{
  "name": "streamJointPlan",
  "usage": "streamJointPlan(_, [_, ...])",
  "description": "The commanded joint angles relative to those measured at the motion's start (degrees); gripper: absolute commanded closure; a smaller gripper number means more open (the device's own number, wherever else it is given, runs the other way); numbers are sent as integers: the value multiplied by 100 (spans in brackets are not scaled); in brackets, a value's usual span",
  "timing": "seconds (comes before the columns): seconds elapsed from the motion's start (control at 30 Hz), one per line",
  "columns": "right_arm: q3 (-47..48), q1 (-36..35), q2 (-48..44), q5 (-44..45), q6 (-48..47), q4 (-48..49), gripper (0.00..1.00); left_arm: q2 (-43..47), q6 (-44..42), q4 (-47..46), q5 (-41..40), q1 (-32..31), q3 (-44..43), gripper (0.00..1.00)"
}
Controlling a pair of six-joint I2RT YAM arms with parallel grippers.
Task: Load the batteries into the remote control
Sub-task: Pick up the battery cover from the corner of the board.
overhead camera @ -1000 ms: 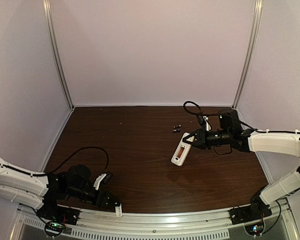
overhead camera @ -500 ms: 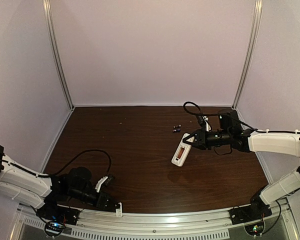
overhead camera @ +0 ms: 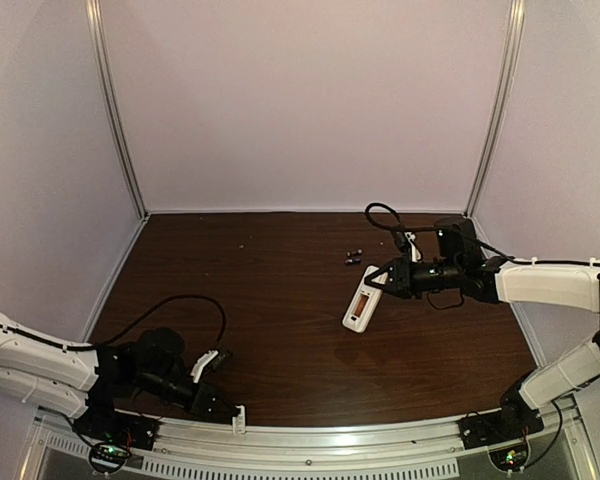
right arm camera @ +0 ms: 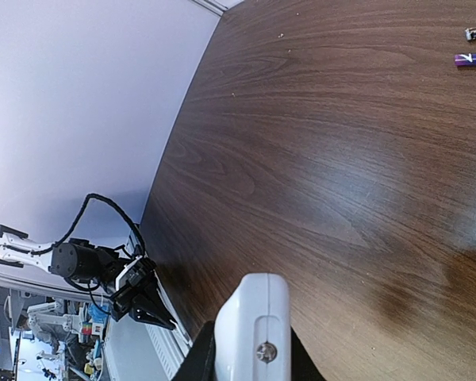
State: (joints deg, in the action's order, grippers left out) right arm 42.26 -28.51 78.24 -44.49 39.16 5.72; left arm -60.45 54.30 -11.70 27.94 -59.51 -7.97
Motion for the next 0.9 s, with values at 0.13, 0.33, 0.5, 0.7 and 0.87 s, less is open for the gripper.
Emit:
streamJointPlan(0.13, [186,34,73,-104,-143,5,100,-84,-452,-204,220,38,-900,100])
streamJointPlan(0.33, [127,37,65,-121,-115,64,100,493,-920,336,-361,36,-999,100])
streamJointPlan(0.5, [124,33,84,-113,-101,105,100,658,-1079,110,-611,29,-826,100])
streamJointPlan(0.7, [142,34,107,-96,-113,64,100,656,-1072,-132,-620,29,-735,100])
streamJointPlan(0.87, [133,37,137,-95,-101,96,100,369,-1297,-641,-158,-90,-802,100])
